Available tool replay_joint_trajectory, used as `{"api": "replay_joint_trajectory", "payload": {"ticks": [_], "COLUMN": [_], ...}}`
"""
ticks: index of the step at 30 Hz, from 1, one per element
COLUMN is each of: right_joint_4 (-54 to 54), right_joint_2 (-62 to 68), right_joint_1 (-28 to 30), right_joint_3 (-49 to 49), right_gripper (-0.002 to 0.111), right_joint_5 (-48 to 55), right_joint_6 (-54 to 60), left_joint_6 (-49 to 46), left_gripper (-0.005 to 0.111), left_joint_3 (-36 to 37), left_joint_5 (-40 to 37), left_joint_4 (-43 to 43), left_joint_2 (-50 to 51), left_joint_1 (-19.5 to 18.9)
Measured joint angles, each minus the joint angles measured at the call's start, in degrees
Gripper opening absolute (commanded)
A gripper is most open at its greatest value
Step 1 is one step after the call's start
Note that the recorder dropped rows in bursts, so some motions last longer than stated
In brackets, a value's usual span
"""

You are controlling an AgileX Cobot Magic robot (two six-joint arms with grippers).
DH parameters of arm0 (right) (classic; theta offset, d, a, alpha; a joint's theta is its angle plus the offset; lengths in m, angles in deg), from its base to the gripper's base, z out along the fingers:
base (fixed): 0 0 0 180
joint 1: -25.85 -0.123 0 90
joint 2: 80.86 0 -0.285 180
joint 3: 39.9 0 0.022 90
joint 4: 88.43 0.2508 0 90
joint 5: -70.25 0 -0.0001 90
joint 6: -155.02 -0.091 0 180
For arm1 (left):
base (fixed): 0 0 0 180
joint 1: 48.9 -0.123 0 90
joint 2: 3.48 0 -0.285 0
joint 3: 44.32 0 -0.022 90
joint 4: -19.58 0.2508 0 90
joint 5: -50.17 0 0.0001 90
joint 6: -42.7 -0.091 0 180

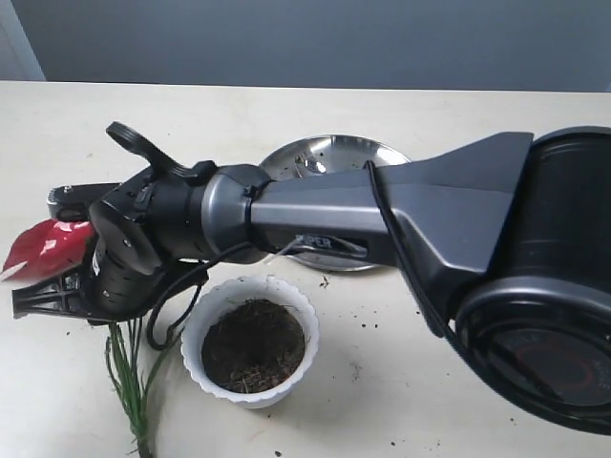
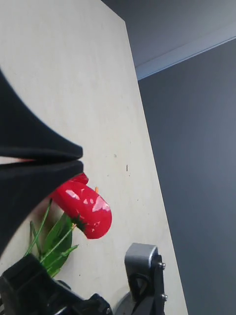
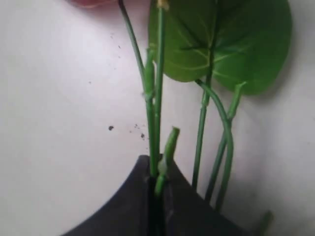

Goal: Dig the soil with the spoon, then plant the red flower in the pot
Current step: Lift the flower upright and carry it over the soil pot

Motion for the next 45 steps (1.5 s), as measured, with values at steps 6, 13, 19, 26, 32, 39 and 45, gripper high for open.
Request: {"api": "replay_joint_trajectory", "payload": {"ticks": [6,13,19,26,32,39,45], "right_joint_4": [-8.35,-26.68,-34.26,-38.16,-38.61,-40.11,-41.49], "right_joint_2": [-5.84,-16.62,-24.23,-40.30,-50.68,-53.12,-50.83], "right_joint_1": [0.00,0.00,0.00,4.03,13.91,17.77,17.77], "right_joint_3": [0.00,0.00,-4.78,-30.17,-51.55,-64.15,-66.88], "right_gripper": [-0.001,-0.001,-0.001,-0.001,-0.001,-0.001,-0.001], "right_joint_5": [-10.25,-18.44,-17.83,-39.76,-64.29,-74.14,-80.08], "right_joint_6": [-0.12,-0.12,-0.12,-0.12,0.53,1.08,1.43], "left_joint_6": [0.00,0.00,0.00,0.00,0.00,0.00,0.00], "left_gripper": [0.000,0.000,0.000,0.000,0.000,0.000,0.000], "left_joint_3": [0.00,0.00,0.00,0.00,0.00,0.00,0.00], "left_joint_5": [0.00,0.00,0.00,0.00,0.00,0.00,0.00], "left_joint_4": [0.00,0.00,0.00,0.00,0.00,0.00,0.00], "left_joint_2": [0.00,0.00,0.00,0.00,0.00,0.00,0.00], "left_joint_1": [0.00,0.00,0.00,0.00,0.00,0.00,0.00]}}
